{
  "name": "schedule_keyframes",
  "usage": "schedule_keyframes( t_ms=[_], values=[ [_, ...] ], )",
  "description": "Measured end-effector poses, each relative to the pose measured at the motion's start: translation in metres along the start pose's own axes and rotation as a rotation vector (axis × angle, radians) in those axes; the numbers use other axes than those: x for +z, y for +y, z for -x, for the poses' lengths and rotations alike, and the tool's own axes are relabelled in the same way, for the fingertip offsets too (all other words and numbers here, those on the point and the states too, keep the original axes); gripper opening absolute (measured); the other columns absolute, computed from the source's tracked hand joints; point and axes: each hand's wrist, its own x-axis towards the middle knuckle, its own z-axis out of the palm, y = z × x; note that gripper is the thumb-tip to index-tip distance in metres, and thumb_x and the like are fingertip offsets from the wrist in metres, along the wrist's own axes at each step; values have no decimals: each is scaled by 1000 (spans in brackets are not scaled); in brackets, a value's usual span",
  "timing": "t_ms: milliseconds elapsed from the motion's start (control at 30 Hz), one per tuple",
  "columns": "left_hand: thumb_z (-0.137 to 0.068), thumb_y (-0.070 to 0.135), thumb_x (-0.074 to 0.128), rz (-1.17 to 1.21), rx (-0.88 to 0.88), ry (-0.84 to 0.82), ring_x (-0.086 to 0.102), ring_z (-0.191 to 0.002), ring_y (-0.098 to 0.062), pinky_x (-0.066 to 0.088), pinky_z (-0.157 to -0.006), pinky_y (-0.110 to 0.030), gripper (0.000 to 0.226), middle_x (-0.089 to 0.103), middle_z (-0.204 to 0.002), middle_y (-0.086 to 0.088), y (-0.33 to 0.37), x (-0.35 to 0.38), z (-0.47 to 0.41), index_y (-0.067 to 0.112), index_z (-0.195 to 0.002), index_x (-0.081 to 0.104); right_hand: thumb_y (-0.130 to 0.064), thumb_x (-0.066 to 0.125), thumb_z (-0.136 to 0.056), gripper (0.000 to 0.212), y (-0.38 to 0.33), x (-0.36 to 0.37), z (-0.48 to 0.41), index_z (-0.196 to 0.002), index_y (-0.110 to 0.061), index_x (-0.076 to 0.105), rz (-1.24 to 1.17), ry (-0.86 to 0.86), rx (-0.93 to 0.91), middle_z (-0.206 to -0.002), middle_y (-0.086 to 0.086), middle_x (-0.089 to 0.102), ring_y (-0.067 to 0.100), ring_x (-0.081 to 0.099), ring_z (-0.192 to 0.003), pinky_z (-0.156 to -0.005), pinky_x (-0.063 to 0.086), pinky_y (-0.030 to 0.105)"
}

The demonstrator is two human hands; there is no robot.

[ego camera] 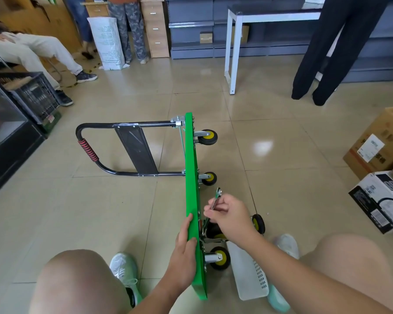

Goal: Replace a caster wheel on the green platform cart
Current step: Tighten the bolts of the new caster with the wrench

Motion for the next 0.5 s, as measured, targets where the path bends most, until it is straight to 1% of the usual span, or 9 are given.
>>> schedule_keyframes(
  t_ms=[100, 167, 233, 267, 367, 500],
  values=[
    [-102, 31, 33, -12, 11, -3, 47, -142, -21, 35, -122, -51, 59, 37, -160, 11, -1, 0, 1, 71, -145, 26, -2, 74, -86, 13, -2, -10, 18, -96, -7, 66, -7, 29, -62, -91, -3, 78, 8, 73, -90, -82, 59, 22],
    [-108, 21, 33, -19, 9, 7, 47, -141, -19, 34, -122, -49, 61, 37, -160, 11, 1, 0, 2, 70, -144, 27, 4, 72, -85, 16, 3, -13, 31, -92, -10, 67, -6, 10, -92, -92, -4, 78, 7, 73, -91, -83, 57, 20],
    [-109, 17, 33, -27, 10, 16, 44, -144, -12, 31, -124, -44, 62, 37, -160, 12, 3, 0, 3, 67, -145, 28, 10, 70, -84, 19, 11, -11, 44, -89, -9, 67, -13, -15, -113, -92, -2, 78, 10, 73, -90, -81, 57, 21],
    [-108, 19, 33, -26, 13, 21, 43, -144, -10, 31, -125, -44, 61, 37, -161, 12, 3, 1, 3, 67, -145, 28, 11, 70, -84, 19, 16, -10, 49, -89, -8, 68, -6, -27, -126, -92, -2, 78, 11, 74, -89, -81, 57, 21],
    [-95, 35, 35, -2, 12, 24, 48, -141, -14, 36, -122, -48, 61, 42, -159, 12, 2, 0, 1, 71, -145, 29, 12, 72, -82, 19, 34, -3, 59, -90, -4, 68, 28, -47, -155, -93, -2, 77, 13, 74, -88, -80, 56, 21],
    [-92, 38, 36, 7, 22, 21, 52, -136, -7, 37, -121, -44, 62, 46, -155, 10, 1, -1, 0, 69, -145, 30, 12, 68, -84, 20, 52, 4, 62, -93, -5, 67, 94, -73, -224, -100, -5, 76, 10, 73, -99, -86, 56, 23]
  ],
)
